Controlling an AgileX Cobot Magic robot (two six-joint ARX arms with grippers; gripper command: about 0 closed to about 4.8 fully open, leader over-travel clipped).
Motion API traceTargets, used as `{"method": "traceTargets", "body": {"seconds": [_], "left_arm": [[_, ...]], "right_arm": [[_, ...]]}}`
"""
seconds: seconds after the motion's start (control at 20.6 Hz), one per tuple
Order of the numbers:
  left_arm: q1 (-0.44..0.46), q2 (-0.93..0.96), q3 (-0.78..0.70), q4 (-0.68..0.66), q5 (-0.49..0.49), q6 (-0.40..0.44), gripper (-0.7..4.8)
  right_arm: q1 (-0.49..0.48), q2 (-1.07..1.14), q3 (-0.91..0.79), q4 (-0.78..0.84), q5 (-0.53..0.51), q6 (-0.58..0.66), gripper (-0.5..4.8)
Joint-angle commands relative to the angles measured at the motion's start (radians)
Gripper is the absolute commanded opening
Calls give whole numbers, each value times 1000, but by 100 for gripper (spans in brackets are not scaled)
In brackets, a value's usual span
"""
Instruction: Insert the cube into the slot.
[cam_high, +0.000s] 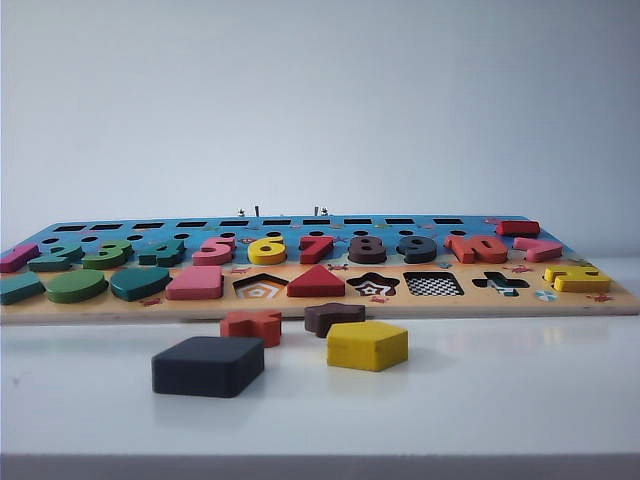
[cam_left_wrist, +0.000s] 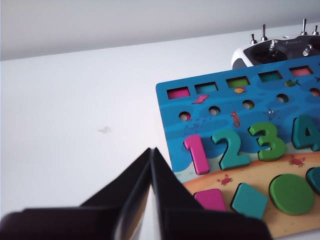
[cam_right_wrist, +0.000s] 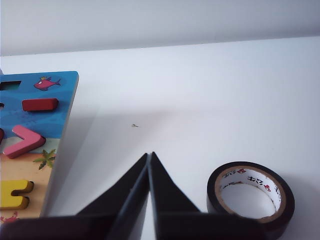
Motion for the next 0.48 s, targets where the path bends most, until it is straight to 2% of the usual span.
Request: {"method": "traceTargets", "body": {"seconds": [0.05, 0.39, 0.48], "left_arm": [[0, 36, 61, -59, 25, -3, 17], [-19, 123, 192, -222, 64, -3, 17], [-37, 158, 257, -304, 65, -2, 17]], "right_arm": [[0, -2, 0, 9, -3, 4, 0], [0, -2, 0, 8, -3, 5, 0], [0, -2, 0, 1, -3, 5, 0]]}}
